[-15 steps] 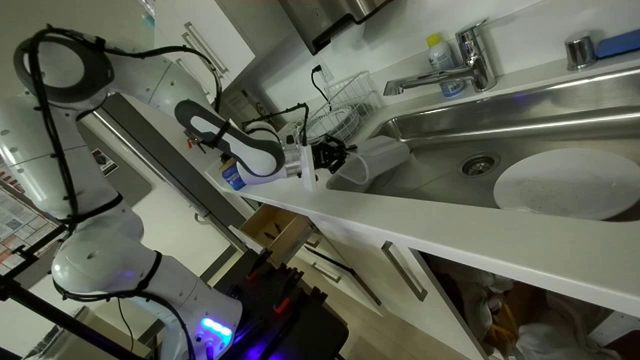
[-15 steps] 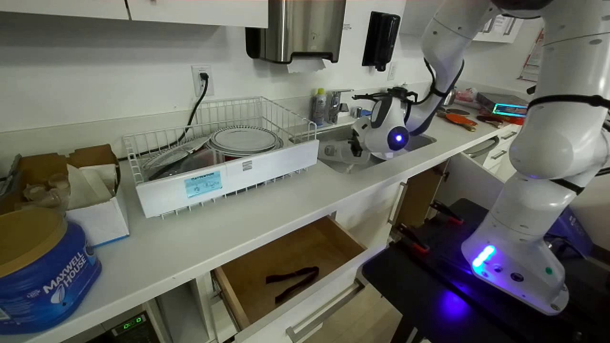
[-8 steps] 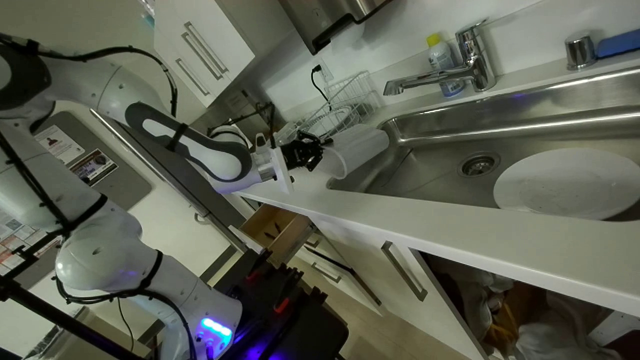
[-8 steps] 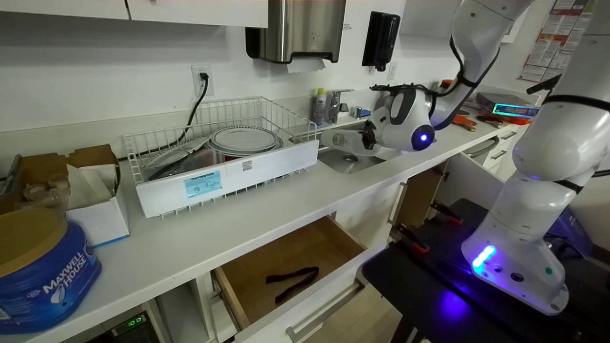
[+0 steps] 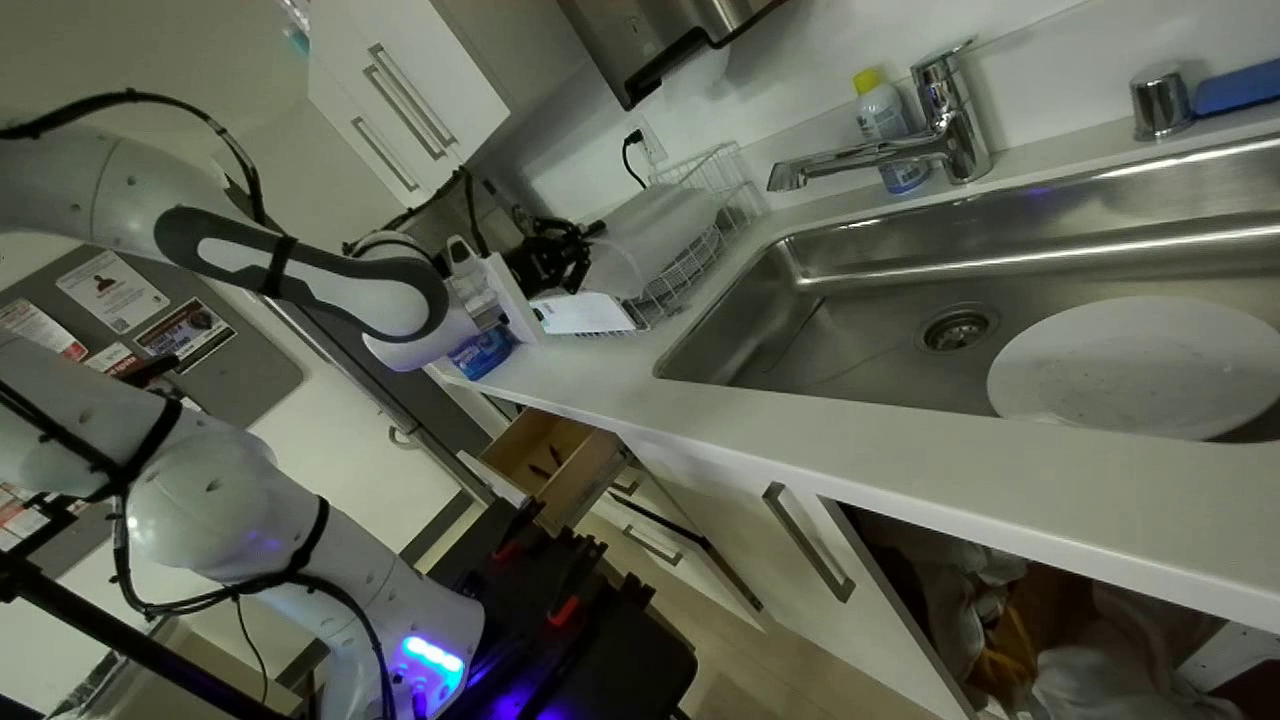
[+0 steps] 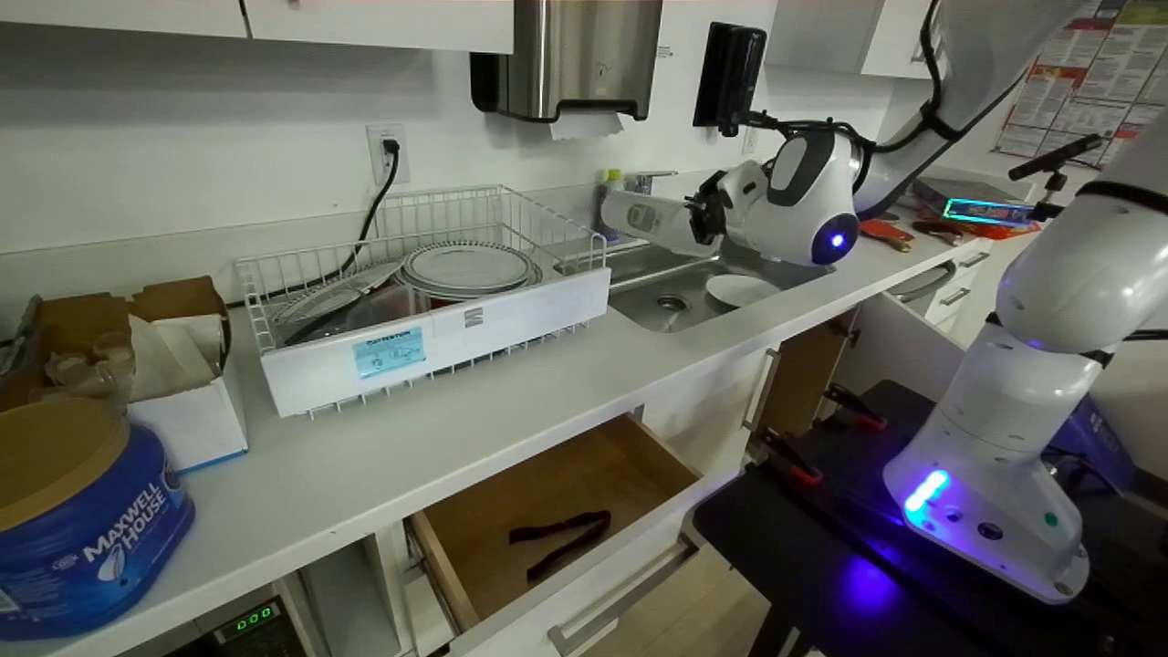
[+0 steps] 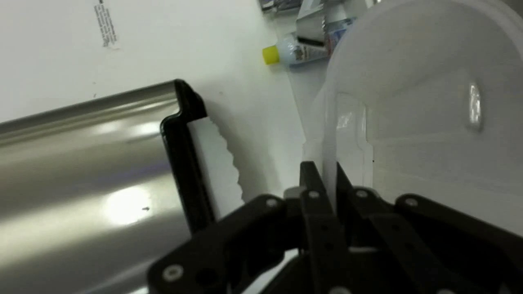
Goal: Pick up the bowl in the sink and put it on the drying rack
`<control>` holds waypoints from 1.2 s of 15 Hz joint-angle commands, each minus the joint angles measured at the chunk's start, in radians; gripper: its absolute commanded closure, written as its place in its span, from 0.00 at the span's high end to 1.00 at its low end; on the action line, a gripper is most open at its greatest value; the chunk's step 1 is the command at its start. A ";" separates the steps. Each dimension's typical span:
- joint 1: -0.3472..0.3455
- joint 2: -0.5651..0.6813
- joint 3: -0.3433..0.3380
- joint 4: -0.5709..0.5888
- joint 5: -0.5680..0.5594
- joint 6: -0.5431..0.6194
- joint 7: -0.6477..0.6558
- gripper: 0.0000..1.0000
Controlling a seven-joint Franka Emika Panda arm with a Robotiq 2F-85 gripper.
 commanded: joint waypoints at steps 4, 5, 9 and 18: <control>0.061 -0.196 0.055 -0.005 0.076 0.071 -0.085 0.02; 0.078 -0.247 0.069 -0.051 0.091 0.069 -0.088 0.02; 0.073 -0.261 0.176 -0.005 0.147 0.132 -0.123 0.02; 0.128 -0.245 0.384 -0.009 0.307 0.078 -0.169 0.02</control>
